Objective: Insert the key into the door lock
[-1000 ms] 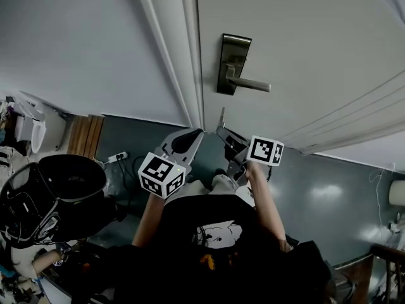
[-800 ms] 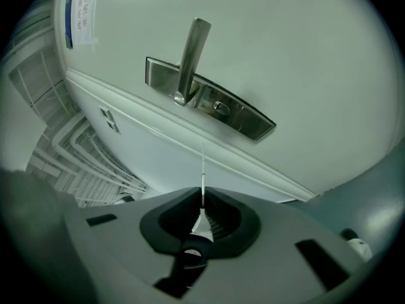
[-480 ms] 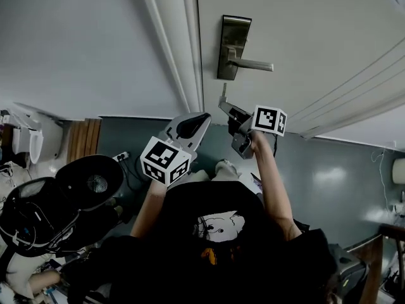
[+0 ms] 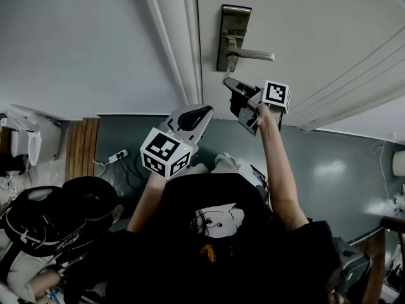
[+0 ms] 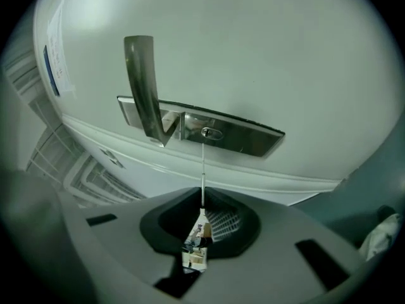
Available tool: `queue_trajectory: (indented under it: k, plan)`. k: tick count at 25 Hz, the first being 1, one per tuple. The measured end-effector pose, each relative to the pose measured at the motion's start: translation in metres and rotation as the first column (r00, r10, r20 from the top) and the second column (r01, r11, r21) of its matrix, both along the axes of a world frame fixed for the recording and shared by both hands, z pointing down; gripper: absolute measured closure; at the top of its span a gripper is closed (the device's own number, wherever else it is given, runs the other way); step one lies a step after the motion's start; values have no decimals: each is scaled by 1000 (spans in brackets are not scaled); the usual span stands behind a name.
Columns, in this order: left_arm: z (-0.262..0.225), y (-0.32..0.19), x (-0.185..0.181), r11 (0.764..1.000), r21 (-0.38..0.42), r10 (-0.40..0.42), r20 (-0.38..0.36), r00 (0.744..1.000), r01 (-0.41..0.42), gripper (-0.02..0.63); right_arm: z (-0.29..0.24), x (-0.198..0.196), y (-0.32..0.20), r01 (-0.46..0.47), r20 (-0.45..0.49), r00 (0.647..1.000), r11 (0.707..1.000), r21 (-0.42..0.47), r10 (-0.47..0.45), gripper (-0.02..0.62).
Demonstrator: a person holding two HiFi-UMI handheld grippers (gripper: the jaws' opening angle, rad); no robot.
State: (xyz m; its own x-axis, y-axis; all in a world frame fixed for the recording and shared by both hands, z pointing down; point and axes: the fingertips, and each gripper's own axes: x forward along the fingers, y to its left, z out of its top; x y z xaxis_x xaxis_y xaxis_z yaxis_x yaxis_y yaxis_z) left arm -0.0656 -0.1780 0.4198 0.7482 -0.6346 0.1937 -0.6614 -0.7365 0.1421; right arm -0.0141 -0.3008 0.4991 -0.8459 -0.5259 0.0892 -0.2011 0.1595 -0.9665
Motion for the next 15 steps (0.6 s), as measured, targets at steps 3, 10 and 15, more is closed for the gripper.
queue_trajectory:
  k: [3, 10, 15]
  plan:
    - [-1, -1, 1, 1000, 5, 7, 1, 1000, -7, 597, -2, 1, -8, 3, 35, 999, 1000, -11, -2, 575]
    - [-2, -1, 3, 1000, 9, 13, 2, 1000, -13, 597, -3, -1, -20, 17, 76, 997, 999, -40, -14, 575]
    - [-1, -4, 6, 1000, 8, 16, 9, 1000, -16, 597, 1, -4, -24, 33, 91, 995, 998, -58, -28, 575]
